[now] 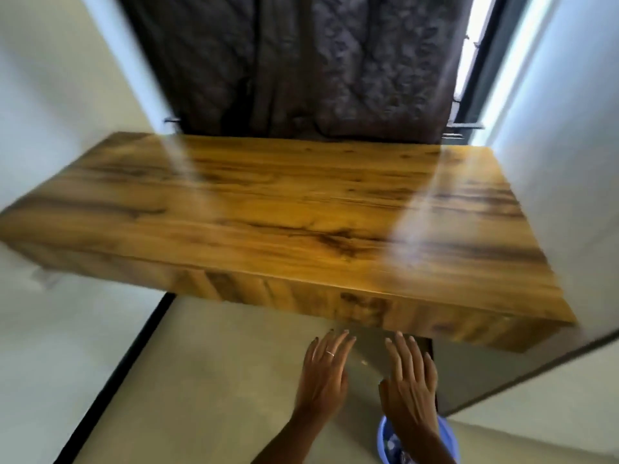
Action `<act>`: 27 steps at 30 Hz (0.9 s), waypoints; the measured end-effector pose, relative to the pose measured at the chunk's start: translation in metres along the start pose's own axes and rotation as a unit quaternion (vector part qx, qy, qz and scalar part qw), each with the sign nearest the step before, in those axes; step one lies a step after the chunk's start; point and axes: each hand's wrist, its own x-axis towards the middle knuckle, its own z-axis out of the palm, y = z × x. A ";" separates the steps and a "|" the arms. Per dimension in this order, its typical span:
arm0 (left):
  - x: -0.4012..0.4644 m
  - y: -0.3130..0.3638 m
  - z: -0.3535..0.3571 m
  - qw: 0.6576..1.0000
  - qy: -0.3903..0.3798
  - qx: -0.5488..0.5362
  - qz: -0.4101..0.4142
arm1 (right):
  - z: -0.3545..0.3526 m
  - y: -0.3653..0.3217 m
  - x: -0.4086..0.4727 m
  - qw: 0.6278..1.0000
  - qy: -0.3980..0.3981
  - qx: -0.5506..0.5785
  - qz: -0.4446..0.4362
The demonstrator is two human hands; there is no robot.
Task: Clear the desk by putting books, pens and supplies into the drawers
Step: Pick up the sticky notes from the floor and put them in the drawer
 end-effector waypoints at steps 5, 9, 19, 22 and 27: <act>-0.036 -0.043 -0.043 0.990 0.051 0.020 -0.128 | 0.004 -0.068 0.029 0.994 0.001 0.004 -0.107; -0.097 -0.079 -0.064 0.972 0.077 0.036 -0.220 | 0.018 -0.127 0.017 0.984 -0.009 0.005 -0.178; -0.324 -0.139 -0.087 0.916 0.048 0.074 -0.391 | 0.044 -0.281 -0.110 0.949 -0.112 0.013 -0.295; -0.380 -0.152 -0.093 0.896 0.045 0.072 -0.435 | 0.047 -0.325 -0.147 0.935 -0.149 0.016 -0.323; -0.449 -0.179 -0.109 0.858 0.067 0.063 -0.505 | 0.057 -0.388 -0.186 0.899 -0.196 0.028 -0.391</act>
